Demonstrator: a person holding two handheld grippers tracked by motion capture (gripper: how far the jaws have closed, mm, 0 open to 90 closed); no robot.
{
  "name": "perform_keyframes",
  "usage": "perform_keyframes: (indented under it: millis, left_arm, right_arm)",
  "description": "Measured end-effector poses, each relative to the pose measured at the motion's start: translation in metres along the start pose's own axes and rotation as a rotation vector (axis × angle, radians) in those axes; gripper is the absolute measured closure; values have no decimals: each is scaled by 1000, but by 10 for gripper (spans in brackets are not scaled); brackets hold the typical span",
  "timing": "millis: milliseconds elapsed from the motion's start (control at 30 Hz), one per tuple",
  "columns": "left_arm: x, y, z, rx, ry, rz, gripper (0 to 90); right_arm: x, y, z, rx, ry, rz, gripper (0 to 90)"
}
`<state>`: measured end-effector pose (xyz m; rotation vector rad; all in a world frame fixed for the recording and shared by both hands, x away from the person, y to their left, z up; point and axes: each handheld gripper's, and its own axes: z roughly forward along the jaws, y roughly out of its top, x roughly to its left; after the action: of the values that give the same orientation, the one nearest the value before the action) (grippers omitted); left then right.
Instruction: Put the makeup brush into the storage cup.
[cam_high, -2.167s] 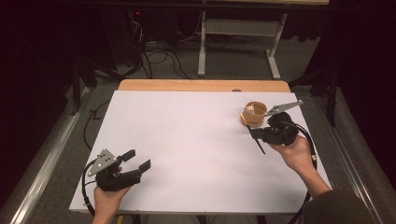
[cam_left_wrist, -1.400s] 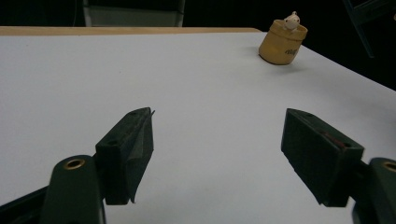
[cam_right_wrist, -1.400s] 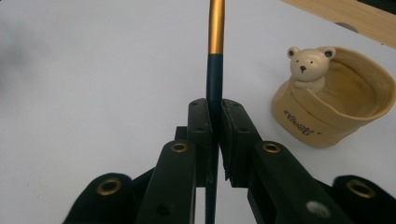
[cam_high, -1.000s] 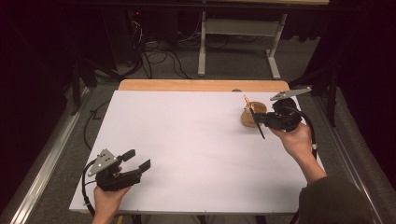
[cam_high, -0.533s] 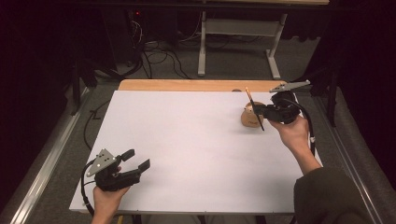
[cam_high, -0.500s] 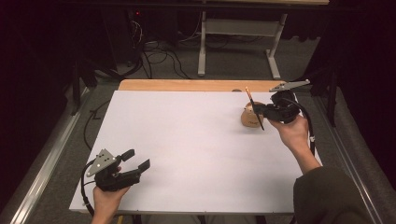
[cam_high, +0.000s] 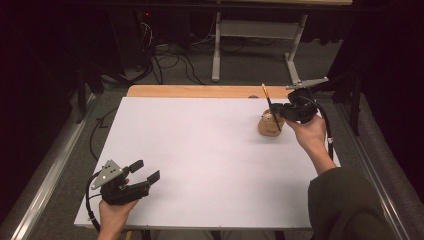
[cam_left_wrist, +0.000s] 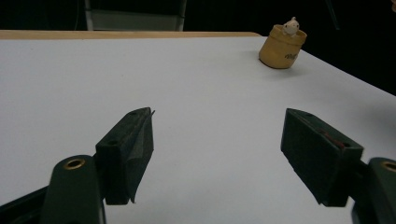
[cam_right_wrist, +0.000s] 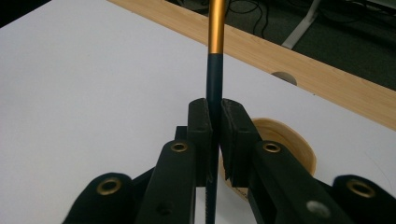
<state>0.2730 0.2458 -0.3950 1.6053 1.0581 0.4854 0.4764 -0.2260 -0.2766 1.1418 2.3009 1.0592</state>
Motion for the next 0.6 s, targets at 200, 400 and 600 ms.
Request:
perform_keyframes:
  millis: [200, 400, 600]
  left_arm:
    - [0, 0, 1, 5, -1, 2, 259]
    - [1, 0, 1, 5, 2, 0, 259]
    - [1, -1, 2, 11, 2, -2, 259]
  right_arm:
    - [-6, 1, 7, -11, -8, 19, 850]
    - [-13, 2, 10, -24, -23, 40, 850]
    - [-20, 3, 17, -32, -43, 60, 850]
